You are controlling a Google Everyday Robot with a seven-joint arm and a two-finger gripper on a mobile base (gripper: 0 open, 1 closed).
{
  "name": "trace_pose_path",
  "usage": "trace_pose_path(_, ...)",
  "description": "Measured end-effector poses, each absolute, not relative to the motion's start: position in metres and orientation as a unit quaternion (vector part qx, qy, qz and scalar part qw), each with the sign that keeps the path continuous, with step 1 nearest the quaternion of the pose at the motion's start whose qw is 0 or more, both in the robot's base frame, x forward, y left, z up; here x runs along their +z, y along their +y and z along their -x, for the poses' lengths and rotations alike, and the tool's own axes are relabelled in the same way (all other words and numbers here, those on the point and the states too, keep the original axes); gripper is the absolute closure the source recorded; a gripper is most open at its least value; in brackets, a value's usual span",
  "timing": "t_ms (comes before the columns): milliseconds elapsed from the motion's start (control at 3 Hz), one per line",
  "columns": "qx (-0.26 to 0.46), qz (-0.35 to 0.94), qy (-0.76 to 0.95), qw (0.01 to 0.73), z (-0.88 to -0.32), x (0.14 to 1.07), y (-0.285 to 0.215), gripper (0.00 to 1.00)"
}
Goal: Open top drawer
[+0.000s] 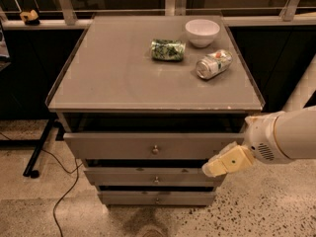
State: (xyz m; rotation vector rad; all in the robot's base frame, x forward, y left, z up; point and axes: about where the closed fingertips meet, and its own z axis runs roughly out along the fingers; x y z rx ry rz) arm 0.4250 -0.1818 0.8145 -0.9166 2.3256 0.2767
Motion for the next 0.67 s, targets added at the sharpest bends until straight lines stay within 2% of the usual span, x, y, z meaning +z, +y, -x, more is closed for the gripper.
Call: trace_pose_path(667,0.105,0.347,0.880,0.308,-0.4250,0.8145,-0.1818,0.42)
